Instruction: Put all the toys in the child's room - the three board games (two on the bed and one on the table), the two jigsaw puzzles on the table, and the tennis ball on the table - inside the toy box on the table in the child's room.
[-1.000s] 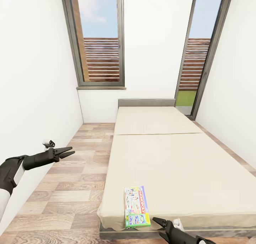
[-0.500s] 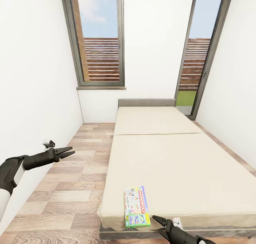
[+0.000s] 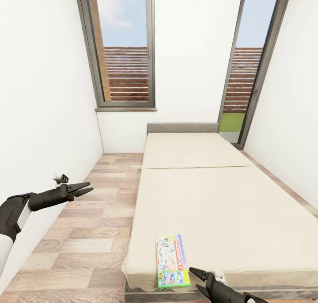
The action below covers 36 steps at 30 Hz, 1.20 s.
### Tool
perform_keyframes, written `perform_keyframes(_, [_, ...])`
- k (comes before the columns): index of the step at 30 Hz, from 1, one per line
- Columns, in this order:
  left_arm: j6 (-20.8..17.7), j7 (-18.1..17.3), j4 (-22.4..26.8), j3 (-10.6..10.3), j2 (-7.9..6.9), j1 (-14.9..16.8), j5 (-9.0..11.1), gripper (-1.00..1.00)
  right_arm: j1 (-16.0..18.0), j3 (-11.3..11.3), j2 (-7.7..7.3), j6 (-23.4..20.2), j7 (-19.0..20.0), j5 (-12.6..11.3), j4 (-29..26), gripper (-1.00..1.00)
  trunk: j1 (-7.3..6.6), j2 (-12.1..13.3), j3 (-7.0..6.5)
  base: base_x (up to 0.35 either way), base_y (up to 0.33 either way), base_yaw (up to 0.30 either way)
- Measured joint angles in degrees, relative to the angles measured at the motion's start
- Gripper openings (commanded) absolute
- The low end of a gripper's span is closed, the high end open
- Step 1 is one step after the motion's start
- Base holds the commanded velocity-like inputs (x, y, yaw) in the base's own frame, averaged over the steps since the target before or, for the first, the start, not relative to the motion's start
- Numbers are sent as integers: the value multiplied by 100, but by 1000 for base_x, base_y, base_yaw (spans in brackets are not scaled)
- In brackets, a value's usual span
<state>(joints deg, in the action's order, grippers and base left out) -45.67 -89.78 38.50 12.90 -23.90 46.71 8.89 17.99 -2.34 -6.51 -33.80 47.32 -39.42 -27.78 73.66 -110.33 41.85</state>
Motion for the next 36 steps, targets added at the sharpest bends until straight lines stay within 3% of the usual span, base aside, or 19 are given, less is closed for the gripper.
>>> perform_keyframes(36, [2,0,0,2,0,-5,1,100,0,0,0,0,0,-8,0,100,1,0,0,-17,40,0])
